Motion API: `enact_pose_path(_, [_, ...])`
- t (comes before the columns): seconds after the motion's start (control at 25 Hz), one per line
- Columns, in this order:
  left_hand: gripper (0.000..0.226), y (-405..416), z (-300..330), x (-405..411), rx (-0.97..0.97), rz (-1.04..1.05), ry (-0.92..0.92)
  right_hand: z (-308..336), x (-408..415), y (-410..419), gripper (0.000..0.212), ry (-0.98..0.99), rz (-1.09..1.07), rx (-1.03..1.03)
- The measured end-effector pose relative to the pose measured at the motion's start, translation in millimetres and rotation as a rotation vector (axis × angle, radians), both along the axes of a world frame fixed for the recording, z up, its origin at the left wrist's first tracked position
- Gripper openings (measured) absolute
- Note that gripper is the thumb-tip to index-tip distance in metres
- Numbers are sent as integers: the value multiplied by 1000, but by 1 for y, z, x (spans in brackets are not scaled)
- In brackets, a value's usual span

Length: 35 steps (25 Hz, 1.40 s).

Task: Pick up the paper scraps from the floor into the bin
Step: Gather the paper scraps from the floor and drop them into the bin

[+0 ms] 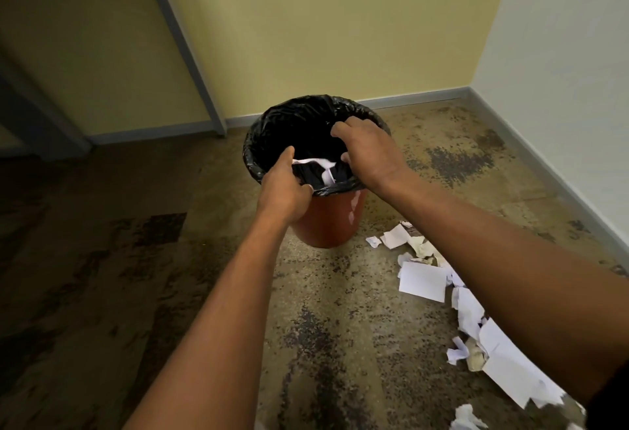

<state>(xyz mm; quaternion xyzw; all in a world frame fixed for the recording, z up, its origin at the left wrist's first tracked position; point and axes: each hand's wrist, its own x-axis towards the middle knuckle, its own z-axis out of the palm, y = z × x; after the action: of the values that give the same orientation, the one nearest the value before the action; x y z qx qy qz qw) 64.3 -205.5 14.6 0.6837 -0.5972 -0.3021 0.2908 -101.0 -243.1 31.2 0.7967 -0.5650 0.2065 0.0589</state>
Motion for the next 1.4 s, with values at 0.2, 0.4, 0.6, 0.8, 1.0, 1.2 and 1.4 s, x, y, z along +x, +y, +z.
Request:
enact_pose_path(0.2, [72, 7, 8, -6, -115, 17, -133, 3, -43, 36, 43, -103, -29, 17])
enact_pose_path(0.4, [52, 26, 7, -48, -335, -140, -220, -29, -129, 110, 45, -73, -88, 204])
enact_pose_path(0.6, [62, 76, -41, -120, -111, -561, -364, -89, -204, 198, 52, -58, -358, 529])
enact_pose_path(0.8, [71, 164, -123, -177, 130, -1051, -561, -149, -245, 279, 74, -68, -574, 808])
enact_pose_path(1.0, [91, 212, -195, -195, 210, -1350, -677, -198, -256, 338, 95, -43, -511, 1043])
enact_pose_path(1.2, [81, 221, -207, -205, 206, -1381, -734, -218, -262, 356, 100, -5, -397, 1036])
enact_pose_path(1.4, [56, 222, -221, -215, 170, -1390, -742, -237, -272, 365, 76, -16, -336, 949])
